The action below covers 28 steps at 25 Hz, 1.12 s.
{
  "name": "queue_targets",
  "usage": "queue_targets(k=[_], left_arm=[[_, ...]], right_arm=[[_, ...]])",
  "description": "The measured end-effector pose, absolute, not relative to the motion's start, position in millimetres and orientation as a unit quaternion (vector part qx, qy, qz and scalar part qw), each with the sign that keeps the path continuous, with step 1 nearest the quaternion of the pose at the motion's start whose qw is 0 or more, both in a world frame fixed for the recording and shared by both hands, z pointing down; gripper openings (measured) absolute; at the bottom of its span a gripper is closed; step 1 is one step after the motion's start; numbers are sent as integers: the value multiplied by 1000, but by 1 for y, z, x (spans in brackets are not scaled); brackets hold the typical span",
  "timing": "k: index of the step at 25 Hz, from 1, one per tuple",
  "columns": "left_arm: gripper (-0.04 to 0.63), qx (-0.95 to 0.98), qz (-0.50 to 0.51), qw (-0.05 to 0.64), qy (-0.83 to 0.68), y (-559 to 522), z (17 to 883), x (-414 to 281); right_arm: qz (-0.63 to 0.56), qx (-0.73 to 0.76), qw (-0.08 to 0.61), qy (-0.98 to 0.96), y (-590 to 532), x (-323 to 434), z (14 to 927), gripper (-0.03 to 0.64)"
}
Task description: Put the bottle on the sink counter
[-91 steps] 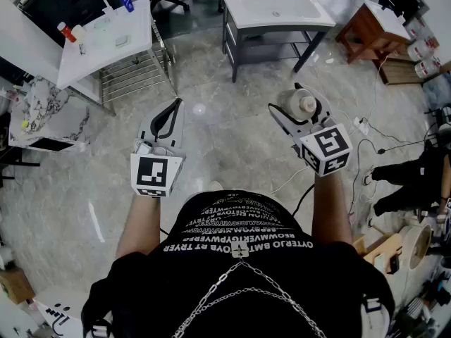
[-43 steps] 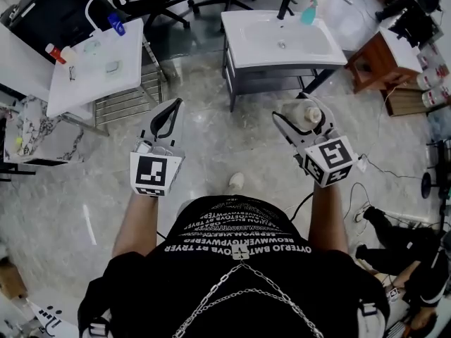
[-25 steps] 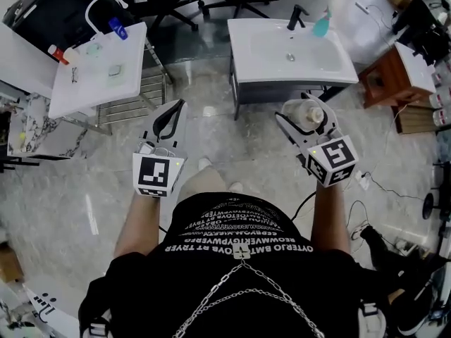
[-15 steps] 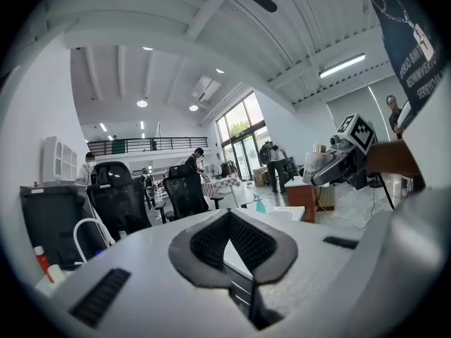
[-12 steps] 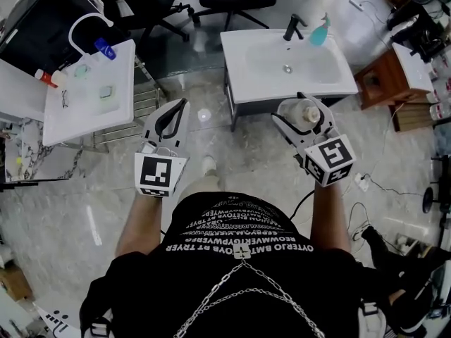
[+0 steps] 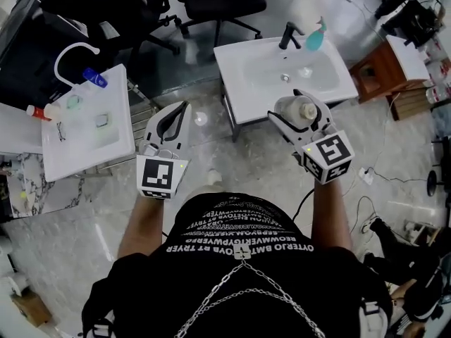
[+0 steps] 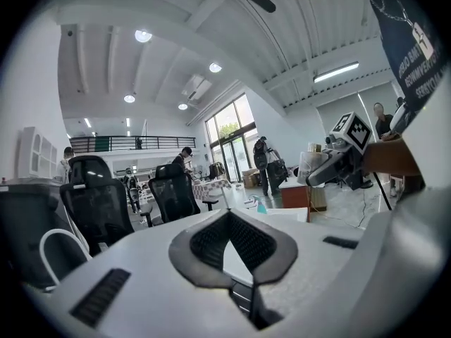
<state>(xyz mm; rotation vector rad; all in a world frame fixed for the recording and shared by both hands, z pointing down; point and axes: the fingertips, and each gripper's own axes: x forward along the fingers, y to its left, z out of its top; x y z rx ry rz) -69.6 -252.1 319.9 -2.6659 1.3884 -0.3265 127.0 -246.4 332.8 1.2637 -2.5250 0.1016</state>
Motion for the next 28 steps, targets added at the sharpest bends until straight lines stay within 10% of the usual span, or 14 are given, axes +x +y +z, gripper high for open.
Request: queue_targets(k=[28], left_arm=[[5, -895, -131, 33, 425, -389, 365, -59]], right_arm=[[114, 415, 264, -863, -381, 101, 547, 334]])
